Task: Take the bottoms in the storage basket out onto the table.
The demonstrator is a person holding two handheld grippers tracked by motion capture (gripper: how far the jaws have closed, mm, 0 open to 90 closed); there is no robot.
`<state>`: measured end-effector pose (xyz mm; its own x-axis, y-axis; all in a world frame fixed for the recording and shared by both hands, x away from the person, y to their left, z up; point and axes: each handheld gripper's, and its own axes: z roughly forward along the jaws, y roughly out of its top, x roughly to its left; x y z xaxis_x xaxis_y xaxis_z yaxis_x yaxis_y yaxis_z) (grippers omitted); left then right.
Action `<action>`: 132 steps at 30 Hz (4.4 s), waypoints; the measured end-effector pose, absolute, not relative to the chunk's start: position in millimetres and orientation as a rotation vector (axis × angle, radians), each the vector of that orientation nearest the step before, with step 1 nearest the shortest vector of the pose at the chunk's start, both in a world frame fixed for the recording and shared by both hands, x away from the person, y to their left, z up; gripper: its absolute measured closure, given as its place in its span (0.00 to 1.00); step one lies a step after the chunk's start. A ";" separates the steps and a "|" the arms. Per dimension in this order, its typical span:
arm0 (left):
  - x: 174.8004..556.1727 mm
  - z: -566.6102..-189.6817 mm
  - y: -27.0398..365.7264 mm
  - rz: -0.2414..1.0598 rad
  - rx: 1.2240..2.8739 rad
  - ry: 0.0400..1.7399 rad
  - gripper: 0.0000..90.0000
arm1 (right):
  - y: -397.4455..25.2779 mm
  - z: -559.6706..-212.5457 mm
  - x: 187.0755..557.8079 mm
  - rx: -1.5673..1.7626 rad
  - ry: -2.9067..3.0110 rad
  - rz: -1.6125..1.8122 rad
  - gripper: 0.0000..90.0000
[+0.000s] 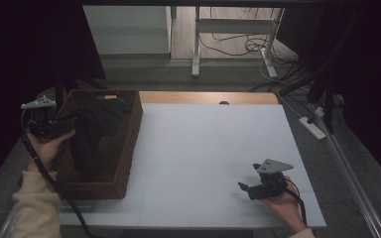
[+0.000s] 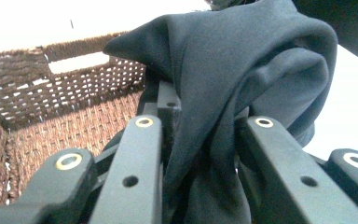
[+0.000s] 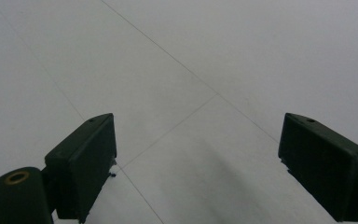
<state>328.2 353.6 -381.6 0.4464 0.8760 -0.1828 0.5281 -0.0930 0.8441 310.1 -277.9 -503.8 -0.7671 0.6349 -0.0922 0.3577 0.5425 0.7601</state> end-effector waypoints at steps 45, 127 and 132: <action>307.3 -357.0 343.4 0.461 1.627 1.059 0.84 | -277.9 -503.8 310.0 0.819 2.419 1.072 0.13; 311.8 -292.3 237.9 0.331 1.593 0.702 0.84 | -283.2 -502.0 309.2 0.857 2.407 1.120 0.14; 312.7 -294.6 228.9 0.315 1.611 0.687 0.83 | -284.1 -501.5 309.1 0.860 2.399 1.124 0.13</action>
